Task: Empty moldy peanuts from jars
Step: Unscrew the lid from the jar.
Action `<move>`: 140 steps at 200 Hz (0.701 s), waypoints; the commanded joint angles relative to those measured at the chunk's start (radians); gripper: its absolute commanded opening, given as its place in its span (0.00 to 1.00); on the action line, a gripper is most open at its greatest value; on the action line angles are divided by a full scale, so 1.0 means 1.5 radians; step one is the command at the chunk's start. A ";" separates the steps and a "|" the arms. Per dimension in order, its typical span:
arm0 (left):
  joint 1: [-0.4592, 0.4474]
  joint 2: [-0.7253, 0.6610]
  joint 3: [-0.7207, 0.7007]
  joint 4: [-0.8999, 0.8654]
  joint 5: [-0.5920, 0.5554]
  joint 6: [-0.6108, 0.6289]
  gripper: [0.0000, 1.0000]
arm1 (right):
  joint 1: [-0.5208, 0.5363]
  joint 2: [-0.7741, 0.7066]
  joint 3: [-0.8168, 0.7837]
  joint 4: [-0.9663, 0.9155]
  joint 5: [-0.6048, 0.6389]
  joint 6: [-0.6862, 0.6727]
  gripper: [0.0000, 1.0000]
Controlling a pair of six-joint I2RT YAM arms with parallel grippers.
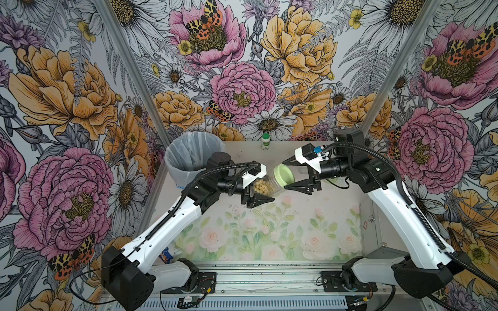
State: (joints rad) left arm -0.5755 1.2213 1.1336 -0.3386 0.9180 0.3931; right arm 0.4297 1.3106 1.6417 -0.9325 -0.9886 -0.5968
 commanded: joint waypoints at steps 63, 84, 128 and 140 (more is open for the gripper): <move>0.007 0.000 0.022 -0.024 0.057 -0.014 0.14 | -0.016 -0.009 0.019 0.037 -0.020 -0.056 0.81; 0.007 -0.002 0.021 -0.024 0.058 -0.009 0.13 | -0.013 -0.007 0.023 0.038 -0.018 -0.049 0.84; 0.005 -0.004 0.022 -0.023 0.065 -0.005 0.12 | -0.003 -0.003 0.024 0.037 0.000 -0.033 0.87; 0.005 -0.005 0.021 -0.024 0.062 -0.003 0.12 | -0.002 -0.002 0.024 0.038 0.000 -0.034 0.87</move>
State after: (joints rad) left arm -0.5716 1.2285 1.1355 -0.4038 0.9546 0.3820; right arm 0.4244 1.3106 1.6466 -0.9222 -1.0035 -0.6453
